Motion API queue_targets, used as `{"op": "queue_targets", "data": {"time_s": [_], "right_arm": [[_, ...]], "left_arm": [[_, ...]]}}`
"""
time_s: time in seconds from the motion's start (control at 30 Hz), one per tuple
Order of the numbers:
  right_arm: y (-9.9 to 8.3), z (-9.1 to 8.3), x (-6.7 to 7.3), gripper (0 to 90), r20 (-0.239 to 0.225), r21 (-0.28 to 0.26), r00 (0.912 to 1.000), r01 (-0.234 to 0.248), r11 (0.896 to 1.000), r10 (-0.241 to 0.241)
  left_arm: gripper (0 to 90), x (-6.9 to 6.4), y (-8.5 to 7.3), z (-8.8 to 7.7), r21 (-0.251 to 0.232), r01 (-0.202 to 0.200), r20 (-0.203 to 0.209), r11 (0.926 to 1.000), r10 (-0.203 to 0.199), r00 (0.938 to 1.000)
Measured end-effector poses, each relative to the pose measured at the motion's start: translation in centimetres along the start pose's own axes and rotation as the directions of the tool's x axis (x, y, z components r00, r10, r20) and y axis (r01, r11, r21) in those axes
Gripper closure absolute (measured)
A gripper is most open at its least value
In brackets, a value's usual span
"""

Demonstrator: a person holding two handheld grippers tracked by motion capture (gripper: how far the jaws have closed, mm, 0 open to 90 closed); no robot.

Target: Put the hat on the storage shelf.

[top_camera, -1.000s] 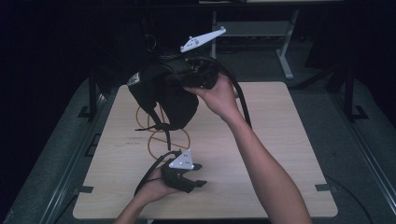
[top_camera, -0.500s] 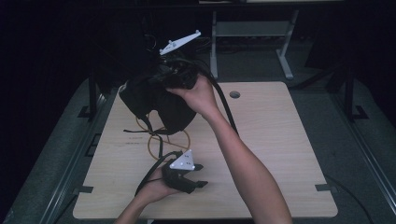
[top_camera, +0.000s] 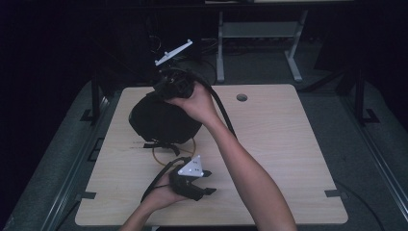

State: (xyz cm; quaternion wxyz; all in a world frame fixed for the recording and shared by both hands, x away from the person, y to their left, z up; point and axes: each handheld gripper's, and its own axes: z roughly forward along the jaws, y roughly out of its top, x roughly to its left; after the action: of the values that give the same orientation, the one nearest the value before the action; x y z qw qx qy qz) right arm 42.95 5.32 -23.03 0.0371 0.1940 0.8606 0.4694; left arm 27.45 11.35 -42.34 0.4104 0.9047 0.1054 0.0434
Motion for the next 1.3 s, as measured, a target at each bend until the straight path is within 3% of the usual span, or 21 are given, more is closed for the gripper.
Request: {"op": "queue_targets", "data": {"time_s": [0.2,0.4,0.53,0.7,0.83,1.03,1.3], "right_arm": [[-0.8,-0.7,-0.4,47.1,0.013,-0.014,0.9996,-0.026,1.000,0.026],[-1.7,-1.6,-1.1,40.0,-0.007,-0.034,0.9982,-0.060,0.998,0.060],[-2.3,-2.8,-1.5,38.1,-0.010,-0.074,0.9981,-0.061,0.995,0.061],[-3.1,-4.5,-1.9,36.5,0.014,-0.081,0.9972,-0.072,0.994,0.073],[-3.6,-5.4,-2.3,35.8,0.001,-0.084,0.9963,-0.086,0.993,0.086],[-4.1,-6.5,-2.4,33.3,0.037,-0.078,0.9954,-0.086,0.993,0.089],[-4.6,-7.8,-2.9,29.5,0.049,-0.071,0.9939,-0.095,0.993,0.099]], "left_arm": [[41.8,0.1,0.0,0.2,-0.001,0.009,-0.002,1.0000,-0.009,1.0000],[40.7,-0.2,0.0,0.2,-0.008,0.018,0.001,0.9998,-0.018,0.9998],[40.5,-0.3,0.1,0.2,-0.013,0.019,0.004,0.9997,-0.019,0.9998],[39.2,-0.3,0.1,0.1,-0.009,0.014,0.001,0.9999,-0.014,0.9999],[38.3,-0.6,0.1,0.2,-0.008,0.015,0.003,0.9999,-0.015,0.9999],[36.9,-0.5,0.1,0.1,-0.008,0.012,-0.011,0.9999,-0.012,0.9999],[36.0,-0.3,0.0,0.1,-0.008,0.012,-0.022,0.9999,-0.012,0.9997]]}}
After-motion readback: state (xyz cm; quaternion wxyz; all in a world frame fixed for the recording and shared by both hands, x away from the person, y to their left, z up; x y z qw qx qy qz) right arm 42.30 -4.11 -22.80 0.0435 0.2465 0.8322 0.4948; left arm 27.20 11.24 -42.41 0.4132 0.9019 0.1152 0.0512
